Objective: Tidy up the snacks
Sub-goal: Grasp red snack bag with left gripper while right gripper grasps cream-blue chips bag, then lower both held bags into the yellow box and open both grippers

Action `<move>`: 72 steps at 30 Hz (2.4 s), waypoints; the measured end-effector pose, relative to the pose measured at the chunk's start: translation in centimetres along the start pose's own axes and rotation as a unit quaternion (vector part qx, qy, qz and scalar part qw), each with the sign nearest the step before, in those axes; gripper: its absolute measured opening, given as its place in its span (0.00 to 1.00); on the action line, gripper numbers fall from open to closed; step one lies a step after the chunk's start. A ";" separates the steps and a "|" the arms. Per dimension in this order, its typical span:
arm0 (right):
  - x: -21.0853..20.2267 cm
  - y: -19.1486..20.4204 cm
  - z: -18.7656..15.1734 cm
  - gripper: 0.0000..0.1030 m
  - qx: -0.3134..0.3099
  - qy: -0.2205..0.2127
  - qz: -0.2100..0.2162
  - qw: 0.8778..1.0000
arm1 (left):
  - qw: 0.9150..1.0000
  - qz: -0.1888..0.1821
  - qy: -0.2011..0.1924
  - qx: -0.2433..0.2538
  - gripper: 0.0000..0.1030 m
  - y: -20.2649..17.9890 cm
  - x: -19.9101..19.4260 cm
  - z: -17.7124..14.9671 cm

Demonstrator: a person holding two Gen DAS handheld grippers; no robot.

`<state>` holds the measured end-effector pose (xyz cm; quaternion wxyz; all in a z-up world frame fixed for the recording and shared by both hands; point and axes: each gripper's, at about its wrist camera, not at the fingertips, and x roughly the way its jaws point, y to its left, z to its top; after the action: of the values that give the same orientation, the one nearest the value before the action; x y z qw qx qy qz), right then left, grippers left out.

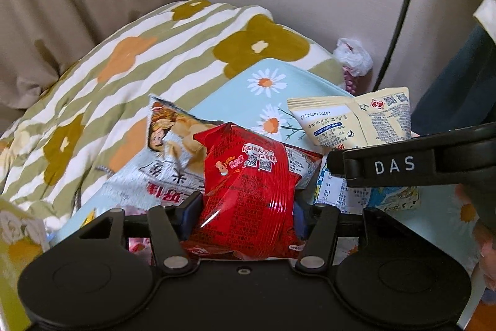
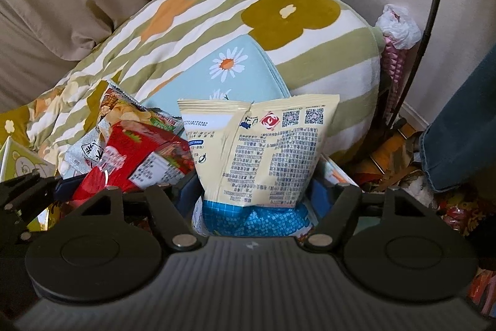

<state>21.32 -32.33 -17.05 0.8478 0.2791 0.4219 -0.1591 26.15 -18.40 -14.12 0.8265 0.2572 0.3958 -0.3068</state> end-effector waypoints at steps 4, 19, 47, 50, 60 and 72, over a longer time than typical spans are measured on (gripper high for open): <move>0.3 -0.1 0.1 0.74 -0.020 0.009 0.005 1.000 | 1.000 0.015 -0.001 -0.023 0.60 -0.1 -0.5 -0.2; -3.6 0.7 1.2 0.65 -0.102 -0.004 0.051 0.993 | 0.988 0.075 -0.048 -0.124 0.60 0.2 -5.9 -0.8; -14.2 22.8 -4.7 0.65 -0.240 -0.047 0.228 0.943 | 0.918 0.251 -0.132 -0.276 0.60 16.1 -25.4 -12.5; -14.0 25.3 -6.4 0.65 -0.242 -0.042 0.230 0.942 | 0.916 0.252 -0.123 -0.285 0.60 18.0 -25.6 -14.7; -12.6 31.0 -11.5 0.65 -0.243 -0.033 0.203 0.948 | 0.920 0.209 -0.105 -0.315 0.62 24.0 -22.5 -20.2; -11.7 32.7 -13.1 0.65 -0.236 -0.027 0.169 0.957 | 0.913 0.190 -0.115 -0.343 1.00 25.3 -24.0 -23.1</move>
<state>22.69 2.02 -2.98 0.9149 0.1342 0.3714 0.0832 20.67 21.48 -2.82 0.9464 -0.0085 0.3223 -0.0168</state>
